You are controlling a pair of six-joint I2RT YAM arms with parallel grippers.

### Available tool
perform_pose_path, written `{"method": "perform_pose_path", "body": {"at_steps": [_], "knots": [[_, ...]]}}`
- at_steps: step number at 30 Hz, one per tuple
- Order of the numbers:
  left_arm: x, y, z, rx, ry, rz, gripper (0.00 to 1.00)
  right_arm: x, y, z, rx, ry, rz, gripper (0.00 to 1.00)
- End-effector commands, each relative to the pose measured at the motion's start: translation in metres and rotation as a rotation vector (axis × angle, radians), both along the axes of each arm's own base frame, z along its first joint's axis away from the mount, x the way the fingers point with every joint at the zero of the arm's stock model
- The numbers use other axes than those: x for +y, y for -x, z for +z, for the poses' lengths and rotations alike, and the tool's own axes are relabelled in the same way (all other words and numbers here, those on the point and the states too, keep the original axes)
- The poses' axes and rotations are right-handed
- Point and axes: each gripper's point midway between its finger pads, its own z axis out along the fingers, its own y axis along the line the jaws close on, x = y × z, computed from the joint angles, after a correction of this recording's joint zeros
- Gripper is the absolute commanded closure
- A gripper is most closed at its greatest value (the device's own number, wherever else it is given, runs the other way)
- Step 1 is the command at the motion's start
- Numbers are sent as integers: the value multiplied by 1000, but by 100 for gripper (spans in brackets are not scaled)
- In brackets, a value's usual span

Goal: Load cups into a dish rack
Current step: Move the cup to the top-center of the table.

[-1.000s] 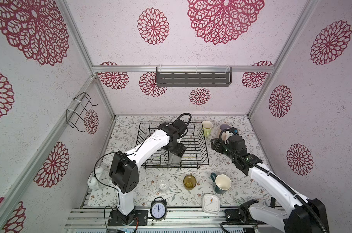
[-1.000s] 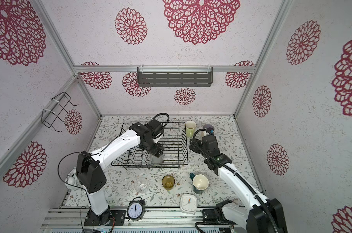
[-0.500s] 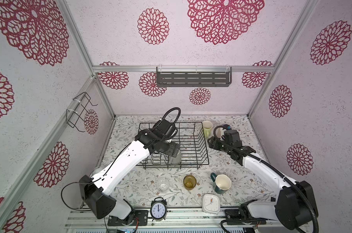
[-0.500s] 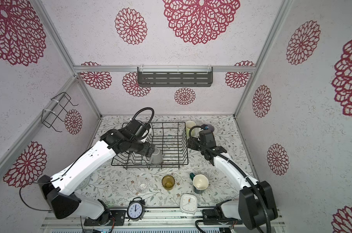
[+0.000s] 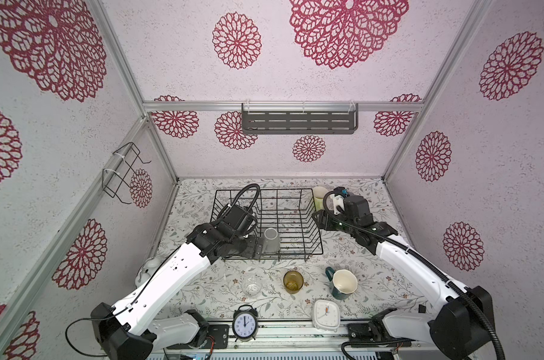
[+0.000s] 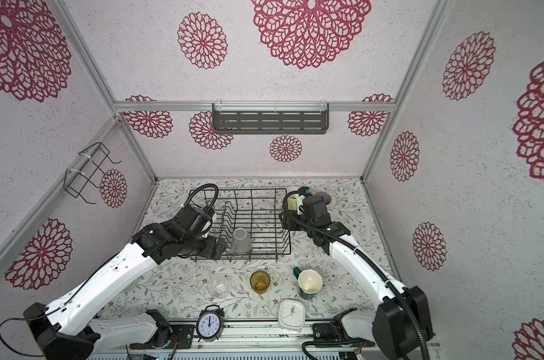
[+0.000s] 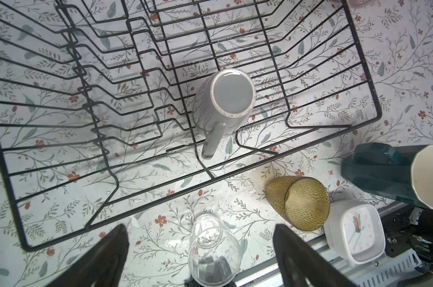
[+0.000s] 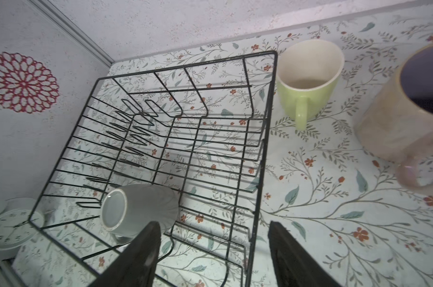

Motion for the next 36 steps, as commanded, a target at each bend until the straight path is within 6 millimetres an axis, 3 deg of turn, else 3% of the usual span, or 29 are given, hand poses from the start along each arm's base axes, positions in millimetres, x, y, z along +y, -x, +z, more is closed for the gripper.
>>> {"method": "perform_pose_path", "body": {"at_steps": [1, 8, 14, 20, 29, 36], "knots": [[13, -6, 1, -36, -1, 94, 5, -31, -17, 25, -136, 102, -134, 27], [23, -5, -14, -22, -38, 149, 5, -45, -57, 4, -66, 35, -132, 32], [28, -1, -14, -34, -34, 158, 5, -34, -86, -41, 90, 125, -35, 44], [26, -1, -10, -64, 23, 173, 5, -46, -109, -73, 119, 229, -87, 47], [19, 0, -9, -78, 83, 166, 5, -38, -136, -83, 123, 248, -61, 47], [13, -1, -2, -99, 135, 154, 5, -31, -149, -99, 167, 244, -47, 54]]}}
